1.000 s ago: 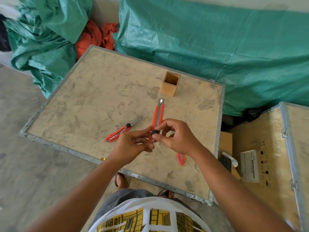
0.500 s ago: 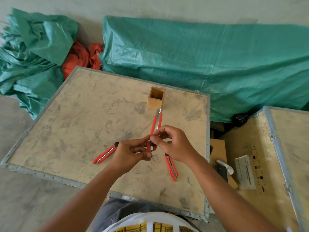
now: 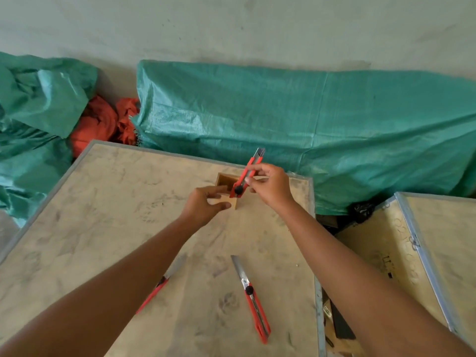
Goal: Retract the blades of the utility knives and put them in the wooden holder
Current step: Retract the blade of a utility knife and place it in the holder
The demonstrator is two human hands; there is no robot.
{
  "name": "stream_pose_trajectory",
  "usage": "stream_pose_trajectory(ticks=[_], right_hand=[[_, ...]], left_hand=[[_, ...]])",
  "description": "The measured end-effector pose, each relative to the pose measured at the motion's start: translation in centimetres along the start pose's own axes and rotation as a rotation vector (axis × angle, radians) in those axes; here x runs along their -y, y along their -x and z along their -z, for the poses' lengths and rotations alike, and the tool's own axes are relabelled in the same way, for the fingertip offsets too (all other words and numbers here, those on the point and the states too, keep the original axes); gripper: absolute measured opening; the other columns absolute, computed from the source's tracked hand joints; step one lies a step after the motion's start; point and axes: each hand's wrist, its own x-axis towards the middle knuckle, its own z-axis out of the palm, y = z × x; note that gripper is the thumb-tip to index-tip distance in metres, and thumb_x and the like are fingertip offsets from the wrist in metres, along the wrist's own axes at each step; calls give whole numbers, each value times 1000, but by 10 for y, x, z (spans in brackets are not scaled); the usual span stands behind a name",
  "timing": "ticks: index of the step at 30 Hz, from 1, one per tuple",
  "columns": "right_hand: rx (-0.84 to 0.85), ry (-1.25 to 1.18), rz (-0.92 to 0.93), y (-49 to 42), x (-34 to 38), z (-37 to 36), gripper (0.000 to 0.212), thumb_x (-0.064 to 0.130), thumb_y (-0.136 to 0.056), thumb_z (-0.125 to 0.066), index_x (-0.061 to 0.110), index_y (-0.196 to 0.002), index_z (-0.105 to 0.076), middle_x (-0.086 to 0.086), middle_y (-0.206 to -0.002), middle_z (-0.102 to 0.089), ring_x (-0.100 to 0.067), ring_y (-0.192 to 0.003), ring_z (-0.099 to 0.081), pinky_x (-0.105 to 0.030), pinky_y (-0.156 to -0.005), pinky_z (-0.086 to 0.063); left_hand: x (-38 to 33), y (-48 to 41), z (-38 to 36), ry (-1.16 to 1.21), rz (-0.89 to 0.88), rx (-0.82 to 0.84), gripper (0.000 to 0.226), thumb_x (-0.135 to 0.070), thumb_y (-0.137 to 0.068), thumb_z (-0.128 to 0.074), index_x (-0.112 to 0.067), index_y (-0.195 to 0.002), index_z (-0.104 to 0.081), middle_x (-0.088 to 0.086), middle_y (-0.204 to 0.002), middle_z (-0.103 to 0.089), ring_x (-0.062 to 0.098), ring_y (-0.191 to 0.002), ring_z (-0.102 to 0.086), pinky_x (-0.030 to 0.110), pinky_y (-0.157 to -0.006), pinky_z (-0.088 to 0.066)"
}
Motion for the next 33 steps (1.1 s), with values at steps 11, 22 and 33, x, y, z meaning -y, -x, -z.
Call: stream_pose_trajectory(ticks=[11, 22, 33], right_hand=[[-62, 186, -59, -59, -40, -56, 31, 0, -89, -68, 15, -113, -79, -8, -116, -78, -24, -102, -73, -31, -97, -55], [24, 331, -33, -47, -60, -77, 32, -2, -89, -69, 12, -116, -77, -13, -114, -76, -29, -107, -69, -29, -97, -50], [12, 286, 35, 5, -36, -72, 35, 0, -90, -69, 9, -123, -73, -14, -121, -73, -30, -110, -67, -33, -97, -51]], left_hand=[[40, -91, -24, -278, 103, 65, 58, -20, -80, -79, -16, -133, -56, 11, -132, -60, 28, -113, -58, 33, -90, -47], [61, -95, -26, -261, 45, 46, 64, -26, -82, -77, -21, -140, -51, 4, -130, -61, 23, -110, -60, 24, -84, -43], [54, -49, -3, -239, 88, -47, 62, -35, -83, -75, -20, -140, -52, 3, -146, -52, 21, -116, -60, 34, -92, -51]])
